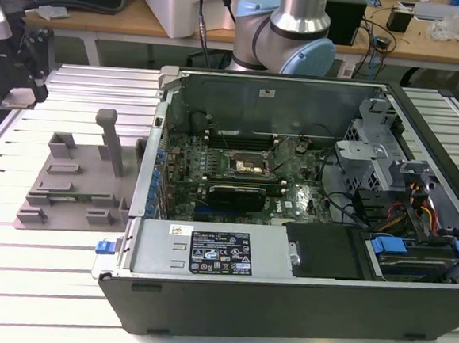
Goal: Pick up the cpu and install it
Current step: 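Pick up the cpu and move it towards the insertion slot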
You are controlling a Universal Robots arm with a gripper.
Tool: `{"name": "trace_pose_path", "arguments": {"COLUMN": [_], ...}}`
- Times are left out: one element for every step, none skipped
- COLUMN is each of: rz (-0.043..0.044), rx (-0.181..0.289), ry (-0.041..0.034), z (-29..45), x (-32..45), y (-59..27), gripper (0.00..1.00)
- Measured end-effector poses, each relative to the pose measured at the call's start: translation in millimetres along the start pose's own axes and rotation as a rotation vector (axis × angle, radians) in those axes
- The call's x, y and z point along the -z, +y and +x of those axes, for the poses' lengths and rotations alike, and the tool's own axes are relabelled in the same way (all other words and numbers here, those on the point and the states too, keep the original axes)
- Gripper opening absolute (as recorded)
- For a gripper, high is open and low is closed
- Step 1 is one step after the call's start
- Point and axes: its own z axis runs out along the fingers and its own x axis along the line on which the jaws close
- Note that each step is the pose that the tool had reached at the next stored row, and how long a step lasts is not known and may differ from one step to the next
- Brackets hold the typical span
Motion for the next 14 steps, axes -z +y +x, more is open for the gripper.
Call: {"name": "trace_pose_path", "arguments": {"rz": [0.0, 0.0001, 0.0001, 0.0001, 0.0001, 0.0001, 0.0001, 0.0001, 0.0, -0.0001, -0.0001, -0.0002, -0.0003, -0.0002], "rx": [0.0, 0.0, 0.0, 0.0, 0.0, 0.0, 0.0, 0.0, 0.0, 0.0, 0.0, 0.0, 0.0, 0.0], "ry": [-0.0001, 0.0, -0.0001, -0.0001, -0.0001, -0.0002, -0.0001, 0.0, -0.0001, -0.0002, -0.0003, -0.0002, -0.0002, -0.0001], "z": [-0.2, -0.5, -0.6, -0.9, -1.1, -1.3, -1.4, -1.5, -1.7, -1.7, -1.7, -1.7, -1.7, -1.7], "x": [2.5, 7.7, 12.4, 23.9, 30.1, 34.6, 39.9, 44.6, 50.1, 50.8, 50.8, 50.9, 50.9, 50.9], "y": [0.0, 0.0, -0.1, -0.1, -0.2, -0.2, -0.2, -0.2, -0.3, -0.3, -0.3, -0.3, -0.3, -0.3], "gripper": [0.55, 0.55, 0.55, 0.55, 0.55, 0.55, 0.55, 0.55, 0.55, 0.55, 0.55, 0.55, 0.55, 0.55]}}
